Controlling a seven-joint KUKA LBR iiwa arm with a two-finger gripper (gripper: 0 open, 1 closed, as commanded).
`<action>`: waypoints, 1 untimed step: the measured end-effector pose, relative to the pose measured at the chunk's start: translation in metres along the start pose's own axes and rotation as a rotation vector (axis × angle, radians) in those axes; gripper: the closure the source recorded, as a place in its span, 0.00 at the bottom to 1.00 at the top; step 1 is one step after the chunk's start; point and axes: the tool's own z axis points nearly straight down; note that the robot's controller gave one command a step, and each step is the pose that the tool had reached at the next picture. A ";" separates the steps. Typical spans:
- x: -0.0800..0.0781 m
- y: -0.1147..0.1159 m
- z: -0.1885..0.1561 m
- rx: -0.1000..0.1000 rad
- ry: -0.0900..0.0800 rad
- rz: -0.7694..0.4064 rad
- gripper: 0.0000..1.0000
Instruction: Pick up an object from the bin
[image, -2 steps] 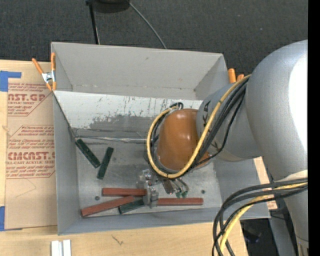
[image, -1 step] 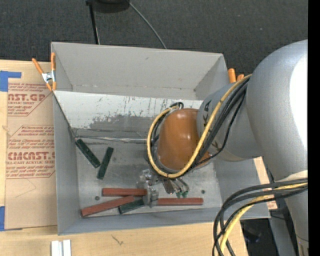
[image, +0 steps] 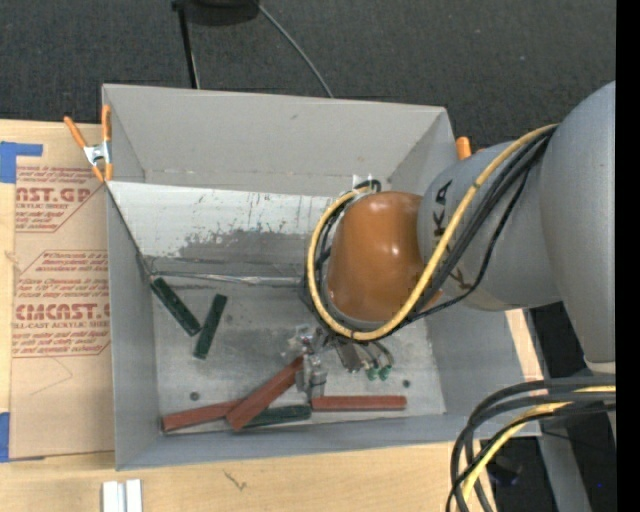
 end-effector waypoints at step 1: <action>0.010 -0.061 -0.091 0.000 -0.002 -0.055 1.00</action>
Offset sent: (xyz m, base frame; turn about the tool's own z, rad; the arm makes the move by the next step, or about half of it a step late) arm 0.0000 0.0000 0.0000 0.0000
